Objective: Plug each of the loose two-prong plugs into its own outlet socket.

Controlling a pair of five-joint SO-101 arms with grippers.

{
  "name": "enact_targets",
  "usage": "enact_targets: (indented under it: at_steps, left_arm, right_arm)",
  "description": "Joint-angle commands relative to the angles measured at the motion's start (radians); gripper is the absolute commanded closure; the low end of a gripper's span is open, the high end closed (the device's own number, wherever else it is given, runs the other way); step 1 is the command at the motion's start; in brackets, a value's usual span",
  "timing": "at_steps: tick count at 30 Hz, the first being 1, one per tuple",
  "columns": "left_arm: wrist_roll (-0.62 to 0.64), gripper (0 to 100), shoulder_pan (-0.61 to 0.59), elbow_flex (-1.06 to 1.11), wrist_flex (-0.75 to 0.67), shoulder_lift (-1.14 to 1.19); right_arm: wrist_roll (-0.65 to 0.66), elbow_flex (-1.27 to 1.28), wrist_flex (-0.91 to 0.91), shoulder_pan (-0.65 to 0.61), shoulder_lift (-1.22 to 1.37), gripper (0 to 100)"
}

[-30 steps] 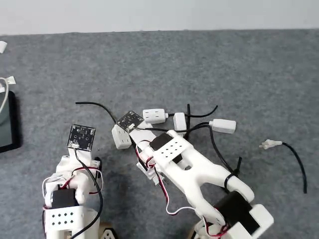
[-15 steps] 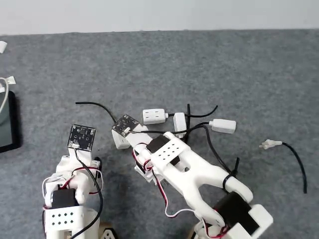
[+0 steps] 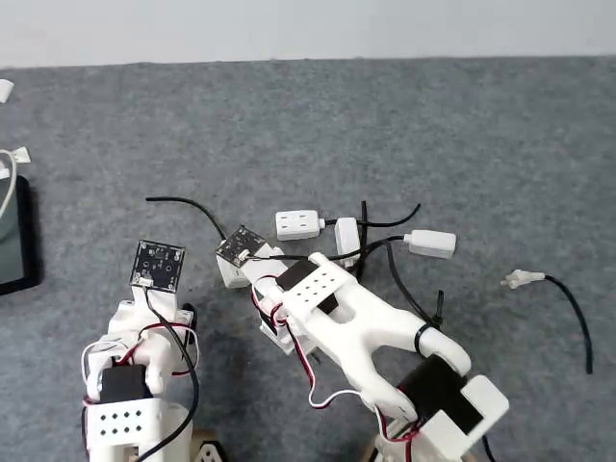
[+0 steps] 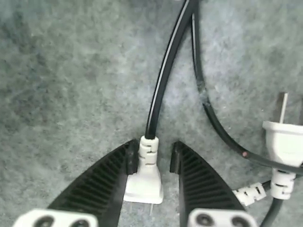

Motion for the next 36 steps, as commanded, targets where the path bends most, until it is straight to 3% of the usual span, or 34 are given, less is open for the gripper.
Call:
enact_targets:
  at_steps: [1,5,13,22,27,32,36]
  left_arm:
    - [-0.009,90,-0.005,-0.01,0.0,-0.009]
    - [-0.009,90,-0.005,-0.01,0.0,-0.009]
    - [-0.002,90,-0.005,-0.016,0.0,-0.006]
    - [0.026,90,0.0,-0.031,0.035,0.002]
    - [0.021,90,0.0,-0.041,0.074,0.011]
    - [0.018,90,-0.002,-0.114,0.009,0.258]
    - [-0.084,91,-0.005,-0.179,-0.037,0.448]
  right_arm:
    - [0.011,-0.06,0.001,-0.005,0.004,88.1]
    - [0.011,-0.072,0.001,-0.004,0.013,99.6]
    - [0.012,-0.1,0.082,0.027,-0.05,99.0]
    - [0.052,-0.114,0.208,0.042,-0.509,99.0]
    - [0.095,-0.149,0.249,-0.024,-0.739,99.0]
    - [0.097,-0.221,0.305,-0.114,-0.78,99.0]
    - [0.121,-0.224,0.274,-0.147,-0.742,99.0]
